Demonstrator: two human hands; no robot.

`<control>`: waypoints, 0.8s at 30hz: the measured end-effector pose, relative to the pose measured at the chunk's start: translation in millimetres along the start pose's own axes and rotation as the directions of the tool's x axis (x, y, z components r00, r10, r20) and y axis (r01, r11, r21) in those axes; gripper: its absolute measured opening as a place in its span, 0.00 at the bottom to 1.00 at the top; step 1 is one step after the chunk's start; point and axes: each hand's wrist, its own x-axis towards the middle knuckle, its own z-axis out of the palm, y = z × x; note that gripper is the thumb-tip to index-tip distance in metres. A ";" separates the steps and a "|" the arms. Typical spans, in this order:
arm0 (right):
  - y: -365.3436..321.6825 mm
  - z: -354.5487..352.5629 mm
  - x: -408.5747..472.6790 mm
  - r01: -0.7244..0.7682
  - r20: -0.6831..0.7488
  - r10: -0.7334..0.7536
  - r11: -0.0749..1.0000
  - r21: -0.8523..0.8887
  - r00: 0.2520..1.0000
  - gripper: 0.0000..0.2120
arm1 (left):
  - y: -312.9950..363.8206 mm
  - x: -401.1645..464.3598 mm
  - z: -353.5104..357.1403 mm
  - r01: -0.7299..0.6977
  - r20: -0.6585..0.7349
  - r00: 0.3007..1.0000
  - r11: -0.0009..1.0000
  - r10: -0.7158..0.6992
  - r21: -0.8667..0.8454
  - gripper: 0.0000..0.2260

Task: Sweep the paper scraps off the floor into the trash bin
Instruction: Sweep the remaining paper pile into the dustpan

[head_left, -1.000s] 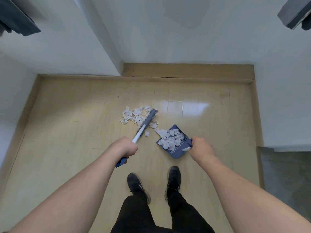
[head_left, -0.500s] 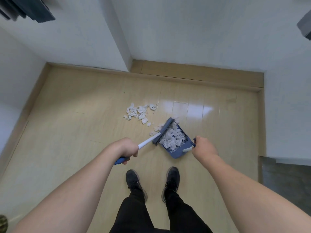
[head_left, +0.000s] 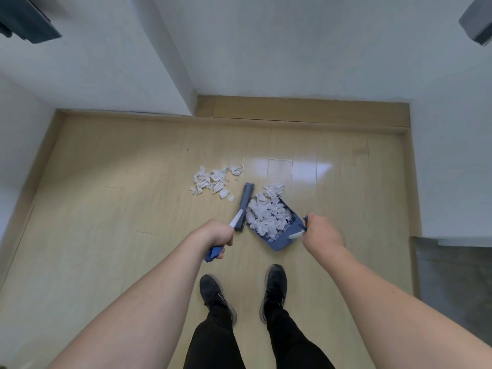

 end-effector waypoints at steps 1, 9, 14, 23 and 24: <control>-1.1 -2.0 0.4 0.005 -0.004 -0.005 1.000 -0.004 1.000 0.06 | 1.7 -0.8 3.2 0.014 0.030 0.999 1.000 -0.014 -0.006 0.09; 19.4 -8.8 -26.0 -0.012 0.024 0.012 1.000 0.018 1.000 0.10 | 4.4 -38.5 -8.6 0.049 0.068 0.996 0.997 -0.053 0.056 0.09; 27.1 -10.5 -30.6 -0.088 0.027 0.086 0.994 0.067 0.996 0.08 | 37.9 -53.0 -14.0 -0.038 -0.039 0.998 0.939 0.055 0.341 0.11; 21.7 -1.2 -21.0 -0.069 -0.008 0.070 0.997 0.044 0.998 0.10 | 78.9 -12.2 10.9 -0.059 -0.149 0.965 0.736 0.214 0.674 0.14; 20.1 -1.6 -18.4 -0.063 -0.011 0.064 0.997 0.051 0.998 0.10 | 78.4 -8.9 11.3 -0.059 -0.149 0.960 0.688 0.238 0.723 0.13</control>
